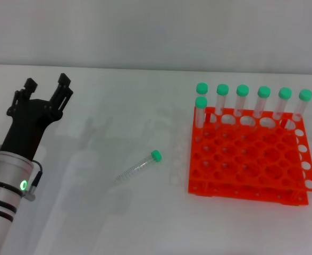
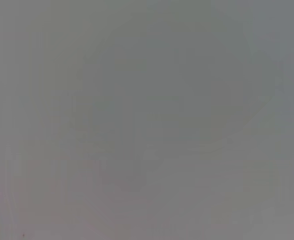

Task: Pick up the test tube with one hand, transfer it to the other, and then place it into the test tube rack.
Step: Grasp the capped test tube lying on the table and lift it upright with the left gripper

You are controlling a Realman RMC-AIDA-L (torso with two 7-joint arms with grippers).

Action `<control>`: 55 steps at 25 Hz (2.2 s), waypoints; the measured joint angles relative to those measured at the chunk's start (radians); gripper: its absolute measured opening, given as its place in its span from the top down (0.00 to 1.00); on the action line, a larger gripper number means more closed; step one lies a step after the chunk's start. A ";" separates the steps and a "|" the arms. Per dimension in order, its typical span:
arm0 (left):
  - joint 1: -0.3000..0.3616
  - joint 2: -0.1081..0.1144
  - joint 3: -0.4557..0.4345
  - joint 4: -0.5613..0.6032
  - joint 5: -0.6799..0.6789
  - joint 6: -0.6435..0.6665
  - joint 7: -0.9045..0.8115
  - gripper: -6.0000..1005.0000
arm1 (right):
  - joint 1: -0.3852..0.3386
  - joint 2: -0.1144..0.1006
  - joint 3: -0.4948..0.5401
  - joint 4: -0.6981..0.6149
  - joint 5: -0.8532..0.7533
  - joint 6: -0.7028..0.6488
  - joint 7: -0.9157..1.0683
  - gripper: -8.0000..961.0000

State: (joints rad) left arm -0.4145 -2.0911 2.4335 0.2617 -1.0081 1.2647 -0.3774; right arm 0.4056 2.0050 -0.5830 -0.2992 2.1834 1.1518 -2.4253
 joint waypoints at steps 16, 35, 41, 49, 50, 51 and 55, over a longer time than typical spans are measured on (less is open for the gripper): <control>-0.043 0.020 -0.001 -0.011 0.003 -0.136 -0.143 0.13 | -0.002 0.003 0.000 0.000 0.009 -0.020 -0.001 0.12; -0.421 0.220 0.333 -0.567 0.538 0.191 -1.192 0.13 | 0.009 -0.001 0.012 -0.011 0.012 -0.017 0.009 0.12; -0.574 0.212 0.419 -0.757 0.798 0.300 -1.437 0.13 | 0.015 -0.002 0.012 -0.012 0.012 -0.017 0.007 0.12; -0.784 0.180 0.415 -0.820 1.257 0.284 -1.619 0.13 | 0.017 -0.001 0.013 -0.012 0.012 -0.017 0.005 0.12; -0.806 0.170 0.415 -0.826 1.297 0.277 -1.634 0.13 | 0.018 -0.001 0.014 -0.012 0.012 -0.018 0.004 0.12; -0.827 0.160 0.414 -0.830 1.330 0.272 -1.645 0.13 | 0.018 -0.001 0.014 -0.012 0.012 -0.019 0.003 0.12; -0.924 0.106 0.414 -0.831 1.486 0.236 -1.701 0.13 | 0.018 0.000 0.014 -0.011 0.012 -0.020 0.003 0.12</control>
State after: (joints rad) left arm -1.3381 -1.9849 2.8470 -0.5689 0.4775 1.5003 -2.0789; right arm 0.4239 2.0053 -0.5690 -0.3101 2.1950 1.1323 -2.4222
